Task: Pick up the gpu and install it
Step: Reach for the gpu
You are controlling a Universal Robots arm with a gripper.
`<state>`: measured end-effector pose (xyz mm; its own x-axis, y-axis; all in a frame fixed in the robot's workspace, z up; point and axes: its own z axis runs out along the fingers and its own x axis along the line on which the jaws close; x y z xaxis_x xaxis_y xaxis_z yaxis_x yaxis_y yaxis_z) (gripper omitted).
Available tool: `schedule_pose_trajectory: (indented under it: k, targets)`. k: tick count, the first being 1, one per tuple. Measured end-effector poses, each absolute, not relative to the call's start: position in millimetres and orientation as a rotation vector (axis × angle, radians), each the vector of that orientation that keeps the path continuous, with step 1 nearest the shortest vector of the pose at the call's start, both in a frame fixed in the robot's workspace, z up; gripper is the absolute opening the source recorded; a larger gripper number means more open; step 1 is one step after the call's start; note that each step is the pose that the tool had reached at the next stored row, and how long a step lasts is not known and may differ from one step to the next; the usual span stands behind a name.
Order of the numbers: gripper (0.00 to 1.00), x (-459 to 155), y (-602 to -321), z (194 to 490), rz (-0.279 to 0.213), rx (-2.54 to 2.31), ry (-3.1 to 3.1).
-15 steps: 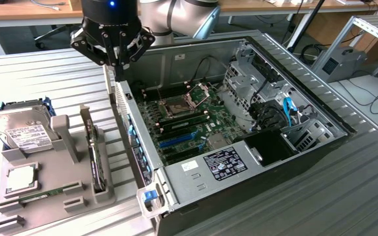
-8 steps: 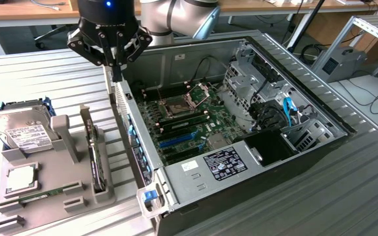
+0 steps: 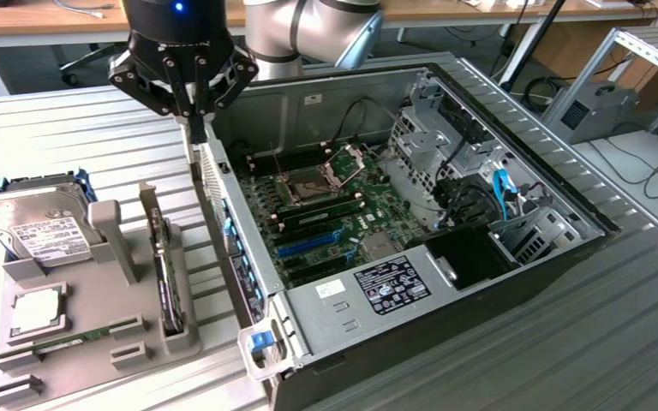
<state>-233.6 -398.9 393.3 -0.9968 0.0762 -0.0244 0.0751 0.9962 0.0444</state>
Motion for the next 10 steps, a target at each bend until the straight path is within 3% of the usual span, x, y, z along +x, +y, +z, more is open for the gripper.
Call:
schedule_pose_trajectory:
  k: [10]
  targets:
    - [0.11, -236.7, -399.0, 393.3, 0.068, 0.118, 3.112]
